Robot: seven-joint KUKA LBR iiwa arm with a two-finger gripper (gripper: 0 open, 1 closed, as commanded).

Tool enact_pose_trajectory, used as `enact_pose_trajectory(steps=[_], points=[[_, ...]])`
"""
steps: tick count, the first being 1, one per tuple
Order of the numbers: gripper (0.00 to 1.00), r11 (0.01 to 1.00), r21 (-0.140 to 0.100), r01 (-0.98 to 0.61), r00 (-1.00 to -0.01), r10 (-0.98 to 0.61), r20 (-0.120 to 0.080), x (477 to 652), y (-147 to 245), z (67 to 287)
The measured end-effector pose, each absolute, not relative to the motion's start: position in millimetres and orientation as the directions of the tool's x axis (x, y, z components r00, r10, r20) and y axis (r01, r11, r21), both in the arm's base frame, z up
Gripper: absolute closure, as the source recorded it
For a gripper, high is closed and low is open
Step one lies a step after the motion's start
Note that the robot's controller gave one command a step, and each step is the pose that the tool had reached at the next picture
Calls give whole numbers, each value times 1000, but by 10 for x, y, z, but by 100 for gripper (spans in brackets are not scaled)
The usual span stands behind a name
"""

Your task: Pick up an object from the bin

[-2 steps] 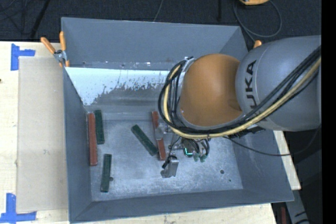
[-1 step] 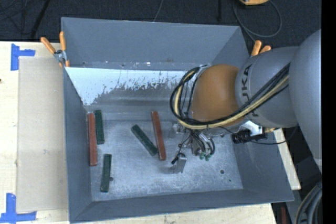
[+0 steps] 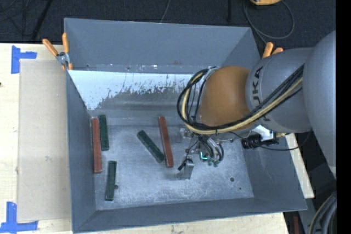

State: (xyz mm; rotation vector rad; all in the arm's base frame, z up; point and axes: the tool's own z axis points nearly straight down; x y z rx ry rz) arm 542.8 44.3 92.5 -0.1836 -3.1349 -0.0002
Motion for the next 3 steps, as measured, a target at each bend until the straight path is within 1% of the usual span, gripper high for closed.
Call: enact_pose_trajectory(steps=[1,2,3], points=[[0,993,0,117,-993,117,1,5428,442,926],[0,991,2,-133,-991,-133,-1,5604,1197,772],[100,992,1,-128,-992,-128,0,5606,1175,773]])
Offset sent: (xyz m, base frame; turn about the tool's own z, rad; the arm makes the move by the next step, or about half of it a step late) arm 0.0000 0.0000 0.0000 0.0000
